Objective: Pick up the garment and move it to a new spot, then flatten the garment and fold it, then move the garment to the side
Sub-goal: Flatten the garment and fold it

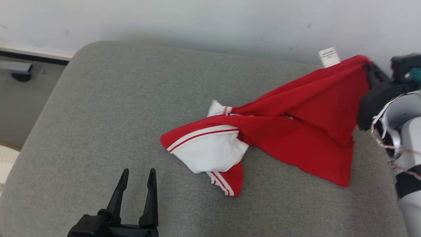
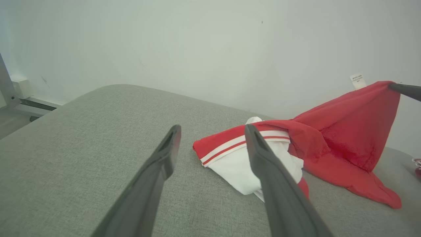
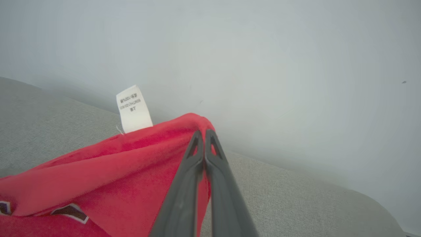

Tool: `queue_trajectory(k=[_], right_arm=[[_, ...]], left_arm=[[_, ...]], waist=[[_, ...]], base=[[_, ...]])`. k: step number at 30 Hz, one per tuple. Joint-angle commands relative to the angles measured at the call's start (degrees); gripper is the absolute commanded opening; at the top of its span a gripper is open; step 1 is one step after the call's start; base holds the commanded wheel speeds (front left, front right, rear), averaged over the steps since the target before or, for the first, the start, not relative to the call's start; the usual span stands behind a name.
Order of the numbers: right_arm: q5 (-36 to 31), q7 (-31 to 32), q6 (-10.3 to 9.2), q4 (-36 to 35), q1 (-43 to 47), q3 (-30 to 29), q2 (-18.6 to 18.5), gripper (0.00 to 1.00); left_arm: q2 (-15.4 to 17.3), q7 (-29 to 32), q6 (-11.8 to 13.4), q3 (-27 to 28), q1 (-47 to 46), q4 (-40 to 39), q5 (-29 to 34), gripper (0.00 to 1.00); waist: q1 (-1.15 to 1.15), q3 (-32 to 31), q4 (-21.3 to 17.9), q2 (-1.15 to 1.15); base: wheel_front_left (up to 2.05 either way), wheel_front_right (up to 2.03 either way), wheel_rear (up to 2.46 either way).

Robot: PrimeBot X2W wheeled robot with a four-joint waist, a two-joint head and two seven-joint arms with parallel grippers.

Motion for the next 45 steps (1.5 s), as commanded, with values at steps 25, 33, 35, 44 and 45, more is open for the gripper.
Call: queue_trajectory(k=[25,33,35,44,45], right_arm=[[-8.4,-6.3,-0.14,15.6,-6.2,-11.4,0.5,1.00],[0.5,-3.6,-0.14,5.1,7.0,-4.4,4.1,1.00],[1.9,-3.4,-0.14,0.8,11.1,-4.1,5.4,1.00],[3.2,-5.9,-0.14,-17.3,26.8,-5.0,11.8,1.00],[3.6,-6.0,-0.14,-18.7,28.6,-5.1,12.4,1.00]], left_arm=[[-1.1,0.5,-0.3,-2.2,-0.9,-0.6,0.2,1.00],[-1.7,5.1,-1.0,-3.0,-3.0,3.0,-2.6,1.00],[-2.0,6.9,-1.6,-3.3,-4.0,4.6,-3.7,1.00],[-4.3,12.9,-1.9,-3.0,-9.0,13.2,-8.2,1.00],[-4.5,13.5,-1.5,-2.8,-9.6,14.4,-8.2,1.00]], waist=[[-0.01,1.0,5.8,-0.01],[-0.01,-1.8,-1.0,-0.01],[-0.01,-2.6,-2.7,-0.01],[-0.01,-3.9,-9.5,-0.01],[-0.01,-4.0,-10.3,-0.01]], base=[[0.00,0.00,0.00],[0.00,0.00,0.00],[0.00,0.00,0.00],[0.00,0.00,0.00],[0.00,0.00,0.00]])
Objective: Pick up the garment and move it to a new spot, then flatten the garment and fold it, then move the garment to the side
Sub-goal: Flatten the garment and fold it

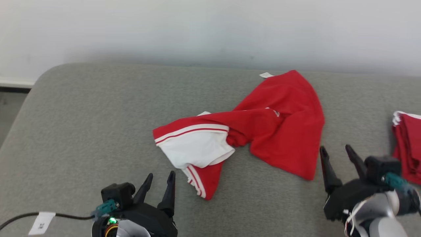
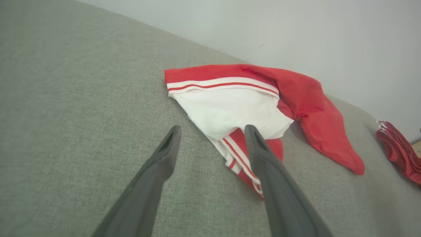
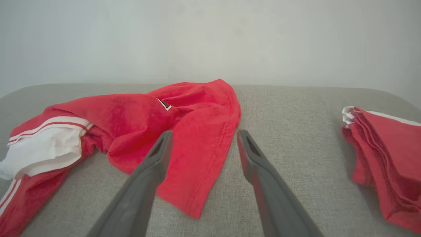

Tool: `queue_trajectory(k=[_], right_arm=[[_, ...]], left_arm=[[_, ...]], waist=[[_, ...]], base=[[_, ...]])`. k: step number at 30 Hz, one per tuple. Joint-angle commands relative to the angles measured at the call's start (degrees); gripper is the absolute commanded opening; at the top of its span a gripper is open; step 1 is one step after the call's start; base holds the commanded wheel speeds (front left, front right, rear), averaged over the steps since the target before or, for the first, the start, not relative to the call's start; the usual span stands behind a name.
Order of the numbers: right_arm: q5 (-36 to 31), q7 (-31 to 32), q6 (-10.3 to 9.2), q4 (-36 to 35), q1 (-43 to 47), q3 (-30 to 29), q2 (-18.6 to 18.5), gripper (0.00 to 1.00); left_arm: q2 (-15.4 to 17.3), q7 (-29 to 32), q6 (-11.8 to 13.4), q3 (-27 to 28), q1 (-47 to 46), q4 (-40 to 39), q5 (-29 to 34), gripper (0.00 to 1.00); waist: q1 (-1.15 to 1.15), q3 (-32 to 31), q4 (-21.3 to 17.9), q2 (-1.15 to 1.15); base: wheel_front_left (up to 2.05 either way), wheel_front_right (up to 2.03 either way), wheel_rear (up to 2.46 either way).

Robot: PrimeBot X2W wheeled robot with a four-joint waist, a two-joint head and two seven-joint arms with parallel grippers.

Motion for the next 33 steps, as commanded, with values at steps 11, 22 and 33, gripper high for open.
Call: queue_trajectory(k=[11,22,33], right_arm=[[5.3,0.3,-0.14,-0.4,7.5,3.7,1.7,1.00],[7.1,0.7,-0.15,11.0,-0.6,8.1,1.7,1.00],[7.9,-0.1,-0.15,21.6,-7.9,10.2,1.6,1.00]], left_arm=[[-1.3,3.7,2.8,2.3,-7.7,10.4,-2.3,1.00],[-2.0,4.8,3.3,0.7,-11.5,15.0,-1.1,1.00],[-3.1,3.6,2.0,0.1,-13.9,17.9,-1.9,1.00]], waist=[[0.00,0.3,-9.9,0.01],[0.00,2.3,-9.3,0.01],[0.00,3.6,-7.4,0.01]], base=[[0.00,0.00,0.00],[0.00,0.00,0.00],[0.00,0.00,0.00]])
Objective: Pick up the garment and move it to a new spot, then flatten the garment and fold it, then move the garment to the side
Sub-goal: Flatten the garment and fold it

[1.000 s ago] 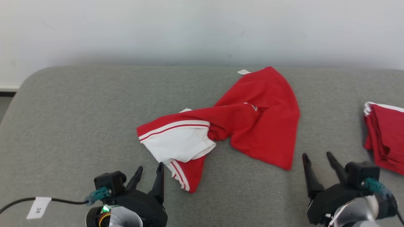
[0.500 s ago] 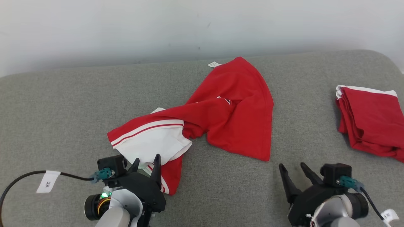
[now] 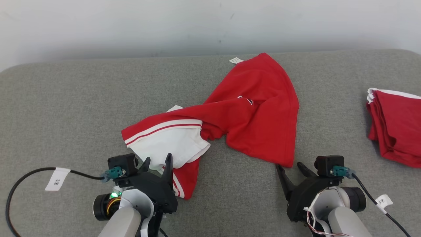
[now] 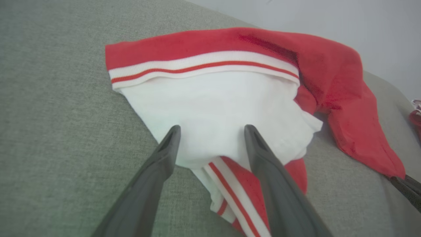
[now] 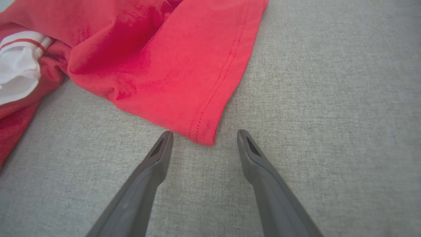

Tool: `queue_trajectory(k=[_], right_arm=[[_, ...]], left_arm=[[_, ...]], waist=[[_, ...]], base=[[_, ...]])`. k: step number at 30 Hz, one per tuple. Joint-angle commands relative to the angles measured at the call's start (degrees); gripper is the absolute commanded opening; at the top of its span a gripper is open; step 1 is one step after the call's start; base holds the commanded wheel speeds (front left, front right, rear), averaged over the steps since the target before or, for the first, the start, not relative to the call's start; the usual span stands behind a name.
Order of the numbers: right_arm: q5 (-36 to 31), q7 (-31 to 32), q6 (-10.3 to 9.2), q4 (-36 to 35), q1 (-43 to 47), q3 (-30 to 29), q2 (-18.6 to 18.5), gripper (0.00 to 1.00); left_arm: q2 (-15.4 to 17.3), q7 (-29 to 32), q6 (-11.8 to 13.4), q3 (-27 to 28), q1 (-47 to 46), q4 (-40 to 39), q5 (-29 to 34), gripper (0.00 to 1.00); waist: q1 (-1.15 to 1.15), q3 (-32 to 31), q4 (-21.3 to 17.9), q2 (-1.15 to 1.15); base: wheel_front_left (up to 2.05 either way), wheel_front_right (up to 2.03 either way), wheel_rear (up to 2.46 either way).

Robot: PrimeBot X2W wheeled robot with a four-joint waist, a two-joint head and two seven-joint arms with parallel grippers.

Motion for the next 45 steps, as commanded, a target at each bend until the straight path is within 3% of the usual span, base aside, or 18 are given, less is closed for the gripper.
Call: queue_trajectory(k=[1,9,19,20,21,22,23,29,37,42,45], right_arm=[[0.5,-0.4,-0.15,1.5,-1.3,0.5,0.0,1.00],[1.6,-2.0,-0.15,6.3,-4.3,1.6,0.0,1.00],[2.2,-3.4,-0.15,8.6,-4.9,2.6,0.1,1.00],[2.3,-3.4,-0.15,8.7,-5.0,2.9,0.1,0.82],[2.3,-3.7,-0.15,8.6,-5.2,3.3,0.1,0.39],[2.5,-3.9,-0.14,8.5,-5.5,3.7,0.1,0.20],[2.7,-4.4,-0.15,8.3,-5.7,3.8,0.1,0.02],[2.4,-6.4,-0.15,7.4,-6.0,2.4,0.0,0.00],[3.7,-8.1,-0.15,0.4,-6.7,-3.6,0.0,0.00],[3.6,-5.4,-0.15,-6.0,-3.3,-10.2,0.0,0.00],[2.8,0.5,-0.15,-11.9,2.6,-13.6,0.0,0.00]], left_arm=[[-0.2,0.1,0.0,-0.2,-0.9,1.1,-0.2,1.00],[-0.3,0.2,4.0,0.2,-1.6,3.7,0.8,1.00],[-1.0,1.4,1.2,-0.5,-0.5,3.6,-1.7,0.99],[-0.8,1.4,1.2,-0.4,-0.8,4.0,-1.7,0.91],[-0.7,1.4,1.1,-0.3,-1.2,4.3,-1.8,0.51],[-0.4,0.6,1.3,-0.1,-1.7,4.3,-1.4,0.31],[-0.3,-0.2,1.5,0.1,-2.0,4.1,-1.1,0.00],[0.8,-4.4,2.5,1.2,-2.5,2.4,-0.2,0.00],[3.0,-11.6,2.9,4.4,-4.0,-7.1,0.3,0.00],[4.4,-10.3,4.3,6.4,0.5,-17.1,-1.8,0.00],[7.0,-6.0,7.8,7.2,9.2,-26.9,-3.1,0.00]], waist=[[0.00,0.4,0.3,0.00],[0.00,1.2,0.9,0.00],[0.00,1.0,0.8,0.00],[0.00,1.0,0.6,0.00],[0.00,1.1,0.4,0.00],[0.00,1.1,0.2,0.00],[0.00,1.1,0.1,0.00],[0.00,0.2,0.4,0.00],[0.00,-2.6,1.2,0.00],[0.00,-4.0,1.5,0.00],[0.00,-4.5,1.7,0.00]], base=[[0.00,0.00,0.00],[0.00,0.00,0.00],[0.00,0.00,0.00],[0.00,0.00,0.00],[0.00,0.00,0.00],[0.00,0.00,0.00],[0.00,0.00,0.00],[0.00,0.00,0.00],[0.00,0.00,0.00],[0.00,0.00,0.00],[0.00,0.00,0.00]])
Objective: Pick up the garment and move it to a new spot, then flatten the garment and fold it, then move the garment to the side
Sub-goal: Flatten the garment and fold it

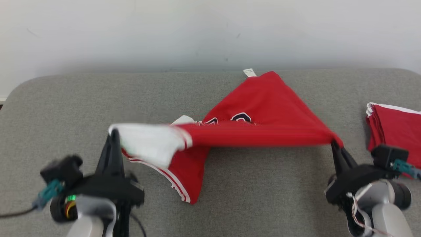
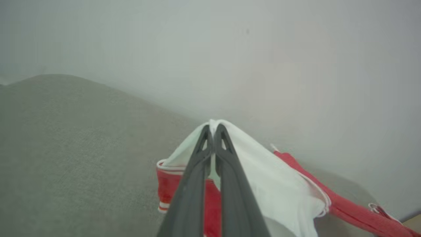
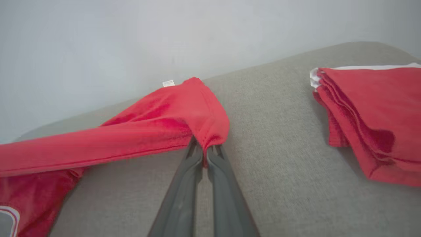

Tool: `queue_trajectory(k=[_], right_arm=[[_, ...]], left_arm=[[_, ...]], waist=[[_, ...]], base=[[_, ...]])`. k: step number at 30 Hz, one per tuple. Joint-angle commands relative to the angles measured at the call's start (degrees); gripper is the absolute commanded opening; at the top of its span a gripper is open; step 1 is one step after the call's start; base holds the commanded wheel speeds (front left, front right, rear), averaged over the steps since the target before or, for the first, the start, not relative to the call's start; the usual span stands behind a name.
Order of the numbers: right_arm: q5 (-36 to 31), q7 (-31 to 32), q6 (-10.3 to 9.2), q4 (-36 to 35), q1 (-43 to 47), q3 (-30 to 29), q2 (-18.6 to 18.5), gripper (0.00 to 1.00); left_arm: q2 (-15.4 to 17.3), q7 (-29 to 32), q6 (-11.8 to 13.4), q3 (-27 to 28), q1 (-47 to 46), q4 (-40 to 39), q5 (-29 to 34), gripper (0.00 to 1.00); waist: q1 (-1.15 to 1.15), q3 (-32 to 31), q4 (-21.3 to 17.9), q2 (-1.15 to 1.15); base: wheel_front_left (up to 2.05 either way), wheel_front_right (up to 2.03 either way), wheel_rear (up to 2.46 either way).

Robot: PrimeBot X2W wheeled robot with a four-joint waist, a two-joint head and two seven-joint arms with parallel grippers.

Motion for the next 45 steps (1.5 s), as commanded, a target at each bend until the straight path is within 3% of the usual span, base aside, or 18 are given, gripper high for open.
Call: queue_trajectory(k=[1,6,9,10,11,12,13,14,19,26,31,45], right_arm=[[-0.4,1.9,-0.15,-1.6,3.0,-0.6,0.0,0.00],[2.2,6.9,-0.15,-6.8,12.1,-2.0,0.0,0.00],[1.9,7.8,-0.15,-7.4,14.8,-1.7,0.0,0.00],[2.1,7.9,-0.15,-7.6,15.7,-1.9,0.0,0.23],[2.5,7.9,-0.15,-7.5,16.3,-1.7,-0.1,0.98],[3.2,7.8,-0.15,-7.1,16.8,-1.7,0.0,1.00],[3.4,7.5,-0.15,-6.9,17.1,-1.4,0.0,1.00],[3.4,7.2,-0.15,-6.7,17.3,-1.2,0.0,1.00],[2.0,4.8,-0.15,-6.8,18.6,-2.5,0.0,1.00],[-0.1,-2.8,-0.15,-10.9,22.9,-4.7,0.0,1.00],[0.0,-10.3,-0.15,-14.8,26.5,-2.4,0.0,1.00],[-1.9,-18.0,-0.15,-13.3,27.1,4.7,0.0,1.00]], left_arm=[[1.0,1.1,1.1,-0.1,4.1,-2.6,-0.3,0.00],[2.5,3.8,4.5,-1.5,17.6,-10.4,-1.1,0.00],[2.3,4.2,4.8,-2.9,21.3,-11.2,-1.3,0.00],[2.4,4.0,4.9,-3.4,22.3,-11.1,-1.0,0.00],[2.4,3.7,4.9,-3.8,22.9,-10.7,-0.6,0.00],[2.4,3.4,4.8,-4.3,23.3,-10.1,-0.2,0.00],[3.0,3.2,4.7,-4.8,23.4,-9.2,1.0,0.82],[3.4,3.3,5.0,-5.2,23.4,-8.2,1.6,1.00],[4.9,1.1,3.7,-5.9,23.0,-3.7,3.8,1.00],[6.6,-7.2,1.7,-3.7,24.2,-0.2,6.2,1.00],[7.2,-11.0,-2.4,-1.6,24.5,-1.1,9.4,1.00],[1.7,-11.2,-10.3,8.2,29.2,-4.3,20.1,1.00]], waist=[[0.00,-0.3,0.2,0.00],[0.00,-0.1,0.5,0.00],[0.00,-0.1,0.5,0.00],[0.00,0.0,0.5,0.00],[0.00,-0.1,0.6,0.00],[0.00,-0.2,0.6,0.00],[0.00,-0.4,0.6,0.00],[0.00,-0.6,0.6,0.00],[0.00,-2.5,0.3,0.00],[0.00,-5.9,0.0,0.00],[0.00,-7.4,-0.4,0.00],[0.00,-9.2,-2.0,0.00]], base=[[0.00,0.00,0.00],[0.00,0.00,0.00],[0.00,0.00,0.00],[0.00,0.00,0.00],[0.00,0.00,0.00],[0.00,0.00,0.00],[0.00,0.00,0.00],[0.00,0.00,0.00],[0.00,0.00,0.00],[0.00,0.00,0.00],[0.00,0.00,0.00],[0.00,0.00,0.00]])
